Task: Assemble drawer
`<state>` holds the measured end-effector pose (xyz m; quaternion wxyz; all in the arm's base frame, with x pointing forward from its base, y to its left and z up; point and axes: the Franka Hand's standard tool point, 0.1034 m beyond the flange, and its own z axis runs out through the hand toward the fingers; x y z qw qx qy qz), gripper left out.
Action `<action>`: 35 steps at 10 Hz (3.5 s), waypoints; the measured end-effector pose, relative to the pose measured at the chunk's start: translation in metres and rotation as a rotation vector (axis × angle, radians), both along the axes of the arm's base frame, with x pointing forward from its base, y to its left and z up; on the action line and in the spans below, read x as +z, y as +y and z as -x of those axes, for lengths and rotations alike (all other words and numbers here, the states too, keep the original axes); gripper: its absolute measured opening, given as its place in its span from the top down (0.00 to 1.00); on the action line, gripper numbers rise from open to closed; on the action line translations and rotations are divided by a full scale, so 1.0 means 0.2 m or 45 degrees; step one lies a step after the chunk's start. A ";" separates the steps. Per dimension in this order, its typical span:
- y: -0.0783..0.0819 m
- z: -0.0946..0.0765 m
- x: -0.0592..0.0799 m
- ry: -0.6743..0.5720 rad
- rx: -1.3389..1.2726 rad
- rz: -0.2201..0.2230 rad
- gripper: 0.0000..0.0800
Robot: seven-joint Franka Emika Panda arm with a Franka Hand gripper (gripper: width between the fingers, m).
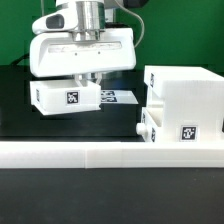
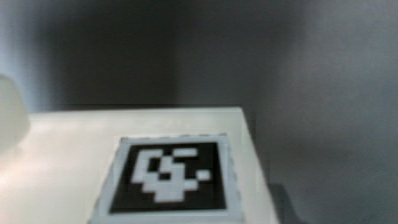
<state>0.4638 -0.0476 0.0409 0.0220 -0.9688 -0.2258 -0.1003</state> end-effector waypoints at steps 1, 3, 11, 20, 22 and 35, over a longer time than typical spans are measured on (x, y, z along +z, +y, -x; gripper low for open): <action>-0.03 -0.02 0.00 0.010 0.209 0.034 0.95; -0.03 -0.08 0.01 0.030 0.449 0.064 0.95; -0.06 -0.15 0.04 -0.025 1.119 0.197 0.95; -0.10 -0.21 0.04 -0.049 1.266 0.177 0.95; -0.06 -0.22 0.05 -0.051 1.272 0.176 0.95; 0.06 -0.30 0.07 0.068 1.292 0.092 0.95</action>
Offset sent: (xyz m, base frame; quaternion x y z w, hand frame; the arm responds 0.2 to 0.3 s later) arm 0.0241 -0.0045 0.0051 0.0103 -0.0369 -0.2816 0.9588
